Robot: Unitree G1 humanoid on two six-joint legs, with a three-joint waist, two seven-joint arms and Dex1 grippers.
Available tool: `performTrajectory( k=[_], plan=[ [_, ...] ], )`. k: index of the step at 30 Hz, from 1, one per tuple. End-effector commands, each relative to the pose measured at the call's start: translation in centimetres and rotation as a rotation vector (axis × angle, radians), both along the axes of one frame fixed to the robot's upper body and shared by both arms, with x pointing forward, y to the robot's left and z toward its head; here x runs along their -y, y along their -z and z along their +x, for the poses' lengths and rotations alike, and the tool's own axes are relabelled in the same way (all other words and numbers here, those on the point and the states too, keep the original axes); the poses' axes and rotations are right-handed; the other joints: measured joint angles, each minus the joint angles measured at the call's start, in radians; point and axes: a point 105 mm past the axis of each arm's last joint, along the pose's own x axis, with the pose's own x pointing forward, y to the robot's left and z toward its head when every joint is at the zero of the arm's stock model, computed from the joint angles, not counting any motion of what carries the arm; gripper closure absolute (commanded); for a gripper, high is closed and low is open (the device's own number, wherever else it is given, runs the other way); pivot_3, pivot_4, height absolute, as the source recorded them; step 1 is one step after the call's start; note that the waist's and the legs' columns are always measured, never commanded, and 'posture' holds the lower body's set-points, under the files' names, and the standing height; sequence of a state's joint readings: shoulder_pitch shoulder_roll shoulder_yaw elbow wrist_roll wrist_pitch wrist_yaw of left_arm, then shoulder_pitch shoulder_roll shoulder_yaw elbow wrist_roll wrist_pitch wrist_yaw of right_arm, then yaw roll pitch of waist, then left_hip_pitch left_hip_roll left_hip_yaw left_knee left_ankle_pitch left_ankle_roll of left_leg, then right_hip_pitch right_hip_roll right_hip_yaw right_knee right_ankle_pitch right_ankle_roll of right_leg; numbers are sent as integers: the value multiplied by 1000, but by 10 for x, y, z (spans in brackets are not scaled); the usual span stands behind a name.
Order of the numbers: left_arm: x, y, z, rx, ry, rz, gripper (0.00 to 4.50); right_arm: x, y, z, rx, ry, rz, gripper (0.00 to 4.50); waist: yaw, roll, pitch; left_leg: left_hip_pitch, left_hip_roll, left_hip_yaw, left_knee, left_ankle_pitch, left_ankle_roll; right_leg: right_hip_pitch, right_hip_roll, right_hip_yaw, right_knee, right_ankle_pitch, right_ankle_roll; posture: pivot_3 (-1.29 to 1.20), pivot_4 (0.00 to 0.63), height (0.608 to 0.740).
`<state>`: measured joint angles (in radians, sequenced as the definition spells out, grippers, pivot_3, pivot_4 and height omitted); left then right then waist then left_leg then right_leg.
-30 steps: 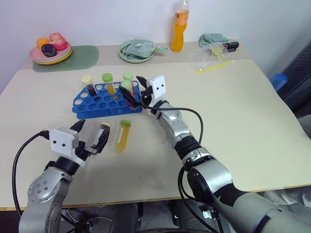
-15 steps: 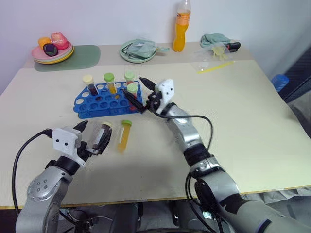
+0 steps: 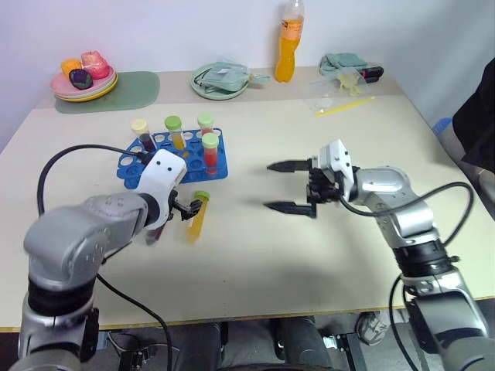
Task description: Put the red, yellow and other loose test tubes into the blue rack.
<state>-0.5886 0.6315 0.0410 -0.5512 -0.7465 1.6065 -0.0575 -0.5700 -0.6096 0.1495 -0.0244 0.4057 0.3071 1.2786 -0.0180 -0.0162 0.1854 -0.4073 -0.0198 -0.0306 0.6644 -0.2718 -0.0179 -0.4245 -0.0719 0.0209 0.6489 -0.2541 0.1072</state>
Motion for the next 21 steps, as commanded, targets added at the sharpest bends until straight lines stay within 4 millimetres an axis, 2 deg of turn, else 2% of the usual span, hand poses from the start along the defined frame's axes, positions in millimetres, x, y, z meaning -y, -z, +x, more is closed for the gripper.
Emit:
performTrajectory(
  k=[1, 4, 6, 14, 17, 19, 21],
  plan=[
    [22, -12, 11, -55, 80, -23, 0, -5, -5, -26, -31, -154, -41, 123, 5, -2, 1, 0, 0, 0, 0, 0, 0, 0, 0, 0, 0, 0, 0, 0, 150, 729],
    [35, -15, 18, -127, 107, -19, 0, -3, -3, -33, -69, -184, -60, 123, 7, -2, 1, 0, -2, 0, 1, 0, -1, 0, -2, 0, 0, 0, 0, 0, 150, 729],
    [37, -14, 22, -193, 110, 22, 0, -2, -6, -29, -61, -159, -42, 123, 7, -2, 1, 0, -3, 0, 1, 0, -1, 0, -4, 0, 0, 0, 0, 0, 150, 729],
    [33, -11, 21, -345, 68, 129, 0, -4, -7, -26, -43, -117, -1, 123, 7, -3, 1, -1, -4, 0, 0, 1, -2, -2, -8, 1, 0, 0, 0, 0, 150, 729],
    [32, -12, 24, -354, 28, 156, 0, -4, -6, -27, -41, -113, 6, 123, 9, -3, 2, -2, -4, 0, 1, 4, -7, -2, -8, 1, 0, 0, 0, 0, 150, 729],
    [34, -10, 23, -375, 17, 145, 0, -5, -6, -27, -40, -111, 12, 123, 7, -3, 2, -2, -5, 0, 1, 4, -7, -2, -8, 1, 0, 0, 0, 0, 150, 729],
    [35, 2, 20, -390, -24, 142, 0, -6, -7, -27, -37, -105, 21, 123, 7, -3, 2, -2, -5, 0, 1, 4, -8, -2, -9, 1, 0, 0, 0, 0, 150, 729]
  ],
)
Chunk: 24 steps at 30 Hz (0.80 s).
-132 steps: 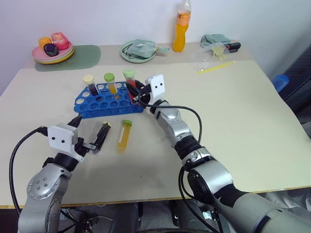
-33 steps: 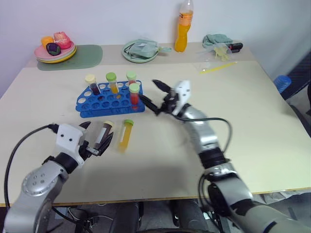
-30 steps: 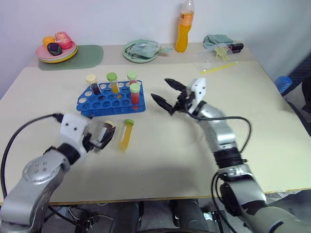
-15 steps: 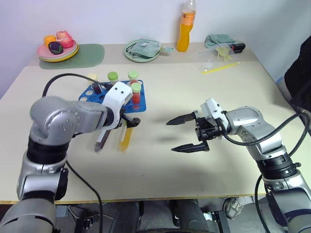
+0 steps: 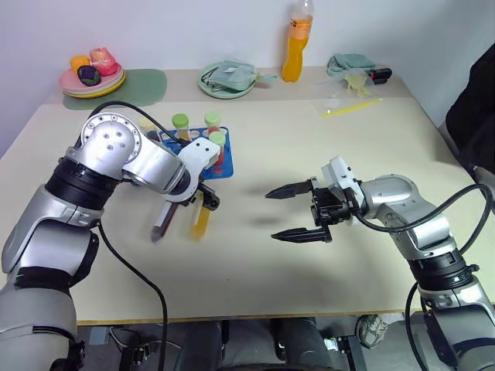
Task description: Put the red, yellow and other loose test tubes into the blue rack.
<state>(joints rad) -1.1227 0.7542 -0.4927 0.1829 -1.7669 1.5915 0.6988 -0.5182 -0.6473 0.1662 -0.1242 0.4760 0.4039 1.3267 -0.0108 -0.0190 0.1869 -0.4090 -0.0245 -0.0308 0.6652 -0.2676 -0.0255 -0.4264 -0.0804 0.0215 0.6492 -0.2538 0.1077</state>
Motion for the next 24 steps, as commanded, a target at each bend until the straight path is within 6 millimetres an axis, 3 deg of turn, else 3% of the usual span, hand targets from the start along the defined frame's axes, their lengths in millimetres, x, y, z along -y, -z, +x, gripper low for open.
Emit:
performTrajectory(
  k=[1, 9, 10, 11, 17, 21, 24],
  plan=[
    [7, 9, -4, -2, -47, -8, 0, -4, -13, -3, 60, -13, 40, 123, 0, 0, 0, 0, 0, 0, 0, 0, 0, 0, 0, 0, 0, 0, 0, 0, 150, 729],
    [4, 31, 0, 29, -208, 8, 0, -7, -13, -4, 56, -17, 44, 123, 3, 0, 0, 0, 0, 0, 0, 1, -2, 0, 0, 1, 0, 0, 0, 0, 150, 729],
    [4, 32, 0, 35, -225, 11, 544, -7, -13, -4, 54, -17, 43, 0, 4, 0, 0, 0, 0, 0, 0, 1, -2, 0, -1, 1, 0, 0, 0, 0, 150, 729],
    [3, 33, 0, 38, -242, 7, 778, -7, -13, -5, 53, -18, 43, 0, 5, 0, 0, 0, 0, 0, 1, 1, -2, 0, 0, 0, 0, 0, 0, 0, 150, 729],
    [7, 30, 3, 60, -288, -33, 3697, -9, -13, -6, 50, -21, 42, 0, 2, 0, 0, 0, 0, 0, 1, 1, -2, 1, 1, 0, 0, 0, 0, 0, 150, 729],
    [5, 21, 6, 90, -311, -70, 3735, -9, -14, -7, 52, -23, 43, 0, 2, 0, 0, 0, 0, 0, 1, 1, -2, 1, 2, 0, 0, 0, 0, 0, 150, 729],
    [-3, 0, 6, 166, -312, -117, 3735, -7, -17, -7, 55, -19, 42, 0, 0, 0, 0, 0, 0, 0, 1, 1, -2, 1, 2, 0, 0, 0, 0, 0, 150, 729]
  ],
)
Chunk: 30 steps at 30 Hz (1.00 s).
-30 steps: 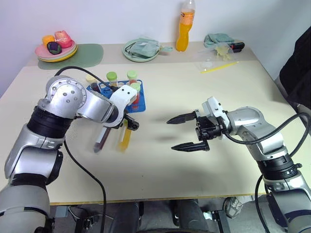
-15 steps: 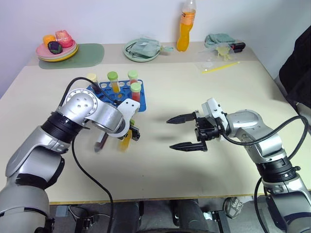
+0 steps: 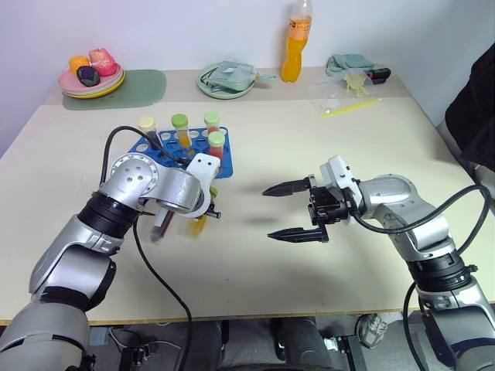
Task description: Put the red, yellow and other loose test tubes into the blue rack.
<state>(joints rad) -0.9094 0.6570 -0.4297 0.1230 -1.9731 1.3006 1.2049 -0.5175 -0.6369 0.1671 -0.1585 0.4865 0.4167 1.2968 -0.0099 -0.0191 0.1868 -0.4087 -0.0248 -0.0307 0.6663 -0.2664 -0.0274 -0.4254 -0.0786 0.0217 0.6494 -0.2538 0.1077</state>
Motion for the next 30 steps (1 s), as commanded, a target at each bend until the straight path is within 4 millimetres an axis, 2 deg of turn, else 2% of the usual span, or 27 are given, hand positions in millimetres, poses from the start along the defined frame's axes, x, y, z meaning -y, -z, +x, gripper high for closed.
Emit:
performTrajectory(
  k=[1, 4, 6, 8, 11, 14, 17, 20, 24, 30],
  plan=[
    [-8, -39, 2, 152, 12, -68, 3735, -1, -13, -5, 41, -14, 25, 0, -1, 0, 0, 0, 0, 0, 0, 0, 0, 0, 0, 0, 0, 0, 0, 0, 150, 729],
    [-21, -70, -10, 295, 43, -165, 3735, 3, -19, -2, 38, 20, 49, 0, -4, 0, 0, 0, 0, 0, -1, 0, 0, -1, 0, 0, 0, 0, 0, 0, 150, 729],
    [-32, -93, -19, 417, 52, -199, 3735, 5, -22, 7, 30, 84, 80, 0, -3, 0, 0, 0, 0, 1, -1, 0, 0, -1, 0, 0, 0, 0, 0, 0, 150, 729],
    [-42, -124, -21, 667, 53, -216, 3735, 4, -24, 17, 36, 152, 122, 0, -2, 0, 0, 0, 1, 1, -1, 0, 0, -1, 0, 0, 0, 0, 0, 0, 150, 729],
    [-65, -135, -19, 895, 27, -108, 3735, 2, -27, 36, 3, 275, 221, 0, 1, 1, 0, 0, 0, 2, -1, 0, 0, 0, 1, 0, -1, 0, 0, 0, 150, 729],
    [-70, -136, -17, 1037, 52, -89, 3735, 0, -23, 49, -2, 365, 262, 0, 7, 1, -1, 1, -1, 3, -2, 0, 0, 1, 1, 0, -1, 0, -1, 0, 150, 729],
    [-79, -120, -7, 1164, -26, -89, 3735, -5, -10, 61, 18, 464, 267, 0, 14, 1, 0, 1, -1, 3, -2, 0, 0, 2, 1, 0, -2, 0, -1, 0, 150, 729],
    [-71, -97, 5, 1224, -24, -110, 3735, -14, 1, 58, 22, 480, 262, 0, 22, 1, -1, 0, -1, 3, -2, 0, 1, 1, 1, 0, -2, 0, -1, 0, 150, 729],
    [-55, -91, 12, 1306, 24, -168, 3735, -21, 3, 50, 6, 474, 281, 0, 21, 0, 0, -1, -1, 2, -1, -3, 6, 1, 1, -1, -2, 0, 0, 0, 150, 729],
    [-46, -81, 26, 1379, 61, -162, 3735, -23, 5, 45, -10, 485, 289, 0, 19, 1, -1, 0, 0, 2, -1, -4, 8, 1, 2, -1, -1, 0, 0, 0, 150, 729]
  ],
)
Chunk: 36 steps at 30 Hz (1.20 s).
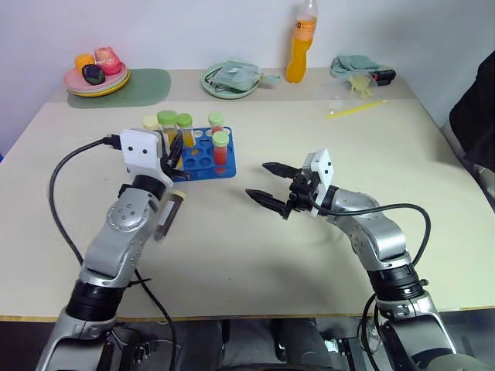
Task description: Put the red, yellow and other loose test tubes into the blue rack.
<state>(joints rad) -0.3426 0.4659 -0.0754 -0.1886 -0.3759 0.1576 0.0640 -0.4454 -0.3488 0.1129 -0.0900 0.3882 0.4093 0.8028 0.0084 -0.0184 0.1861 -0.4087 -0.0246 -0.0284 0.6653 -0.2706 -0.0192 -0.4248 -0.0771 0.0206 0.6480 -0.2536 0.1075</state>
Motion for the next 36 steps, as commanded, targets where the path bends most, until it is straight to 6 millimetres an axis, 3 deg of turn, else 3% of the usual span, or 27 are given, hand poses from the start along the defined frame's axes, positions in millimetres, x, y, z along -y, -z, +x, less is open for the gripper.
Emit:
performTrajectory(
  k=[1, 12, 36],
  plan=[
    [3, -12, 7, 103, -2, 36, 3735, -3, -11, -7, 37, -9, 29, 0, 1, 0, 0, 0, 0, 0, 0, 0, 0, 0, 0, 0, 0, 0, 0, 0, 150, 729],
    [14, 1, 34, 97, 31, -7, 3735, -3, -14, -10, 28, 1, 49, 0, 1, 0, 0, 0, -1, 0, 1, 0, 1, 0, 0, -1, 1, 0, 0, 0, 150, 729],
    [12, 16, 33, 95, 3, 39, 3735, -4, -14, -11, 29, -14, 42, 0, -1, 0, 0, 0, 0, 0, 1, 0, 1, 0, 0, -1, 1, 0, 0, 0, 150, 729]
  ],
)
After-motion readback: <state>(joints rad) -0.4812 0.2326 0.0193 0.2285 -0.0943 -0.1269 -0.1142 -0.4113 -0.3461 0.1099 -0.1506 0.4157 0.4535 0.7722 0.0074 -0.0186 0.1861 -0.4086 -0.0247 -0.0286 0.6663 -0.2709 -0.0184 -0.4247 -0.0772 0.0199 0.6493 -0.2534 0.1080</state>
